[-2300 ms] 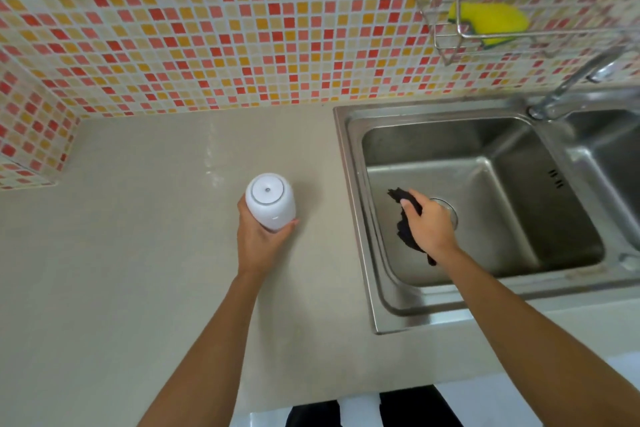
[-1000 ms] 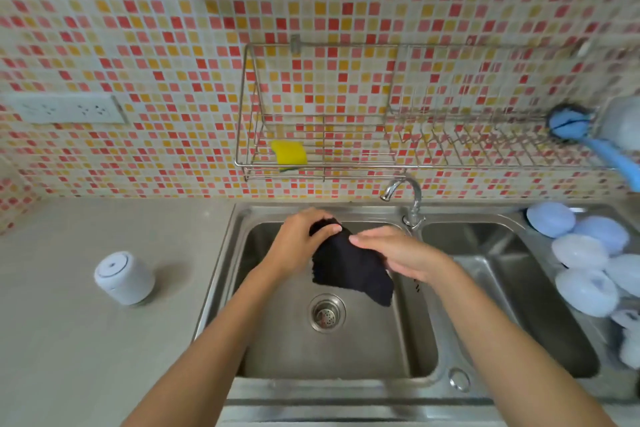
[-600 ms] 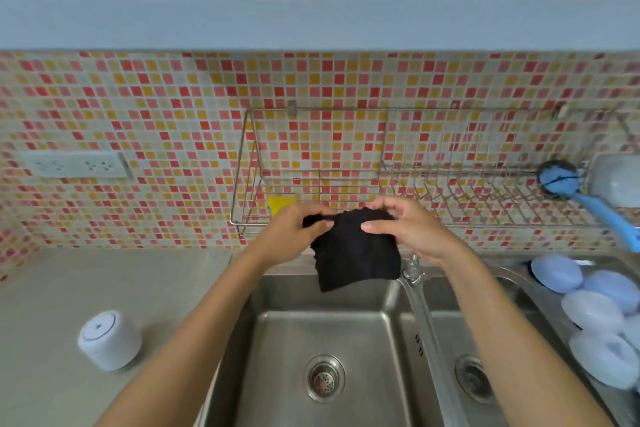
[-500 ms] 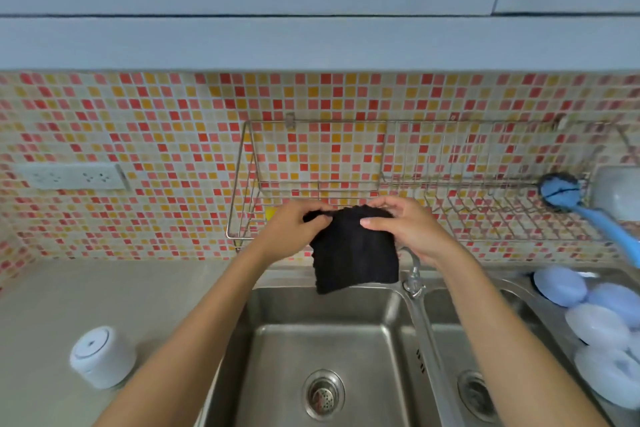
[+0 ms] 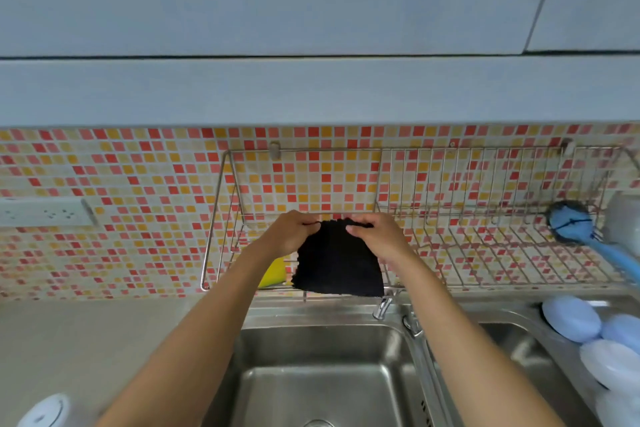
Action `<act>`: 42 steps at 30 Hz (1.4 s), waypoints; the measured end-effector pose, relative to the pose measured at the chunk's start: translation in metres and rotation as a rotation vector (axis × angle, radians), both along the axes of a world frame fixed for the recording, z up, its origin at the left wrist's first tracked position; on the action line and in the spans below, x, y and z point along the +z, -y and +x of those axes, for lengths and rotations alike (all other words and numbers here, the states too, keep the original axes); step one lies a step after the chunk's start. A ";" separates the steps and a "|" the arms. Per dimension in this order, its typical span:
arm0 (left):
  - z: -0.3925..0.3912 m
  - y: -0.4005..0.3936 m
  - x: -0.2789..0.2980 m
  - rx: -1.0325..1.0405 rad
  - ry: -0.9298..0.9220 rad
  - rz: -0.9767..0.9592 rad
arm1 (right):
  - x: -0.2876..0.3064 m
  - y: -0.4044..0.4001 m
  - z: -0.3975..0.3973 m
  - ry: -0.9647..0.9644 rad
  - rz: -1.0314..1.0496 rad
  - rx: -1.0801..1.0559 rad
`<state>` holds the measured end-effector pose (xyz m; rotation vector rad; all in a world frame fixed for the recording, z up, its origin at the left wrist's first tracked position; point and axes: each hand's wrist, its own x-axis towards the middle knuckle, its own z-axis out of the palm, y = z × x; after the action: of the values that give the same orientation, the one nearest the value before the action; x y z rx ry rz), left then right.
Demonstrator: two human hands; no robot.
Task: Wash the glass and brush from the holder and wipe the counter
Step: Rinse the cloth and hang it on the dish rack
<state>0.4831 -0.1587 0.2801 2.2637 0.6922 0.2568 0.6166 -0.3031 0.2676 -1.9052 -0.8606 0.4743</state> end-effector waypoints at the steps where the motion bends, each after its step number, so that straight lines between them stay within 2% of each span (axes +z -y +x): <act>1: 0.005 -0.003 -0.004 0.005 -0.023 0.016 | -0.003 -0.004 0.002 0.032 -0.028 -0.001; 6: 0.023 -0.016 -0.023 0.007 -0.099 0.085 | -0.016 -0.019 0.009 0.159 -0.156 -0.004; 9: 0.026 -0.020 -0.029 -0.022 -0.122 0.224 | -0.019 -0.023 0.010 0.233 -0.151 -0.029; 12: 0.017 -0.022 -0.032 -0.062 -0.109 0.379 | -0.009 -0.015 0.003 0.406 -0.120 -0.050; 15: 0.000 -0.014 -0.033 -0.178 -0.140 0.381 | 0.000 0.001 -0.011 0.502 -0.157 0.080; 19: -0.010 -0.004 -0.037 -0.267 -0.277 0.406 | -0.013 0.006 -0.026 0.492 -0.538 0.342; 22: -0.014 -0.001 -0.034 -0.250 -0.268 0.371 | -0.021 -0.002 -0.022 0.437 -0.708 0.383; 24: -0.022 0.001 -0.031 -0.191 -0.234 0.455 | -0.019 -0.003 -0.023 0.457 -0.713 0.379; 27: -0.046 -0.002 -0.032 0.036 -0.230 0.573 | -0.019 -0.002 -0.031 0.467 -0.648 0.370; 29: -0.061 -0.005 -0.037 0.180 -0.312 0.548 | -0.022 -0.001 -0.037 0.429 -0.648 0.403; 32: -0.070 -0.009 -0.044 0.249 -0.352 0.397 | -0.023 -0.002 -0.040 0.390 -0.684 0.439; 36: -0.071 -0.011 -0.044 0.263 -0.199 0.253 | -0.022 -0.001 -0.041 0.419 -0.706 0.449; 42: -0.076 -0.003 -0.039 0.287 -0.036 0.232 | -0.016 0.005 -0.048 0.433 -0.694 0.420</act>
<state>0.4068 -0.1554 0.2412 2.3865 1.0554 0.4554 0.5686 -0.3080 0.2512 -2.5174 -1.5450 0.6870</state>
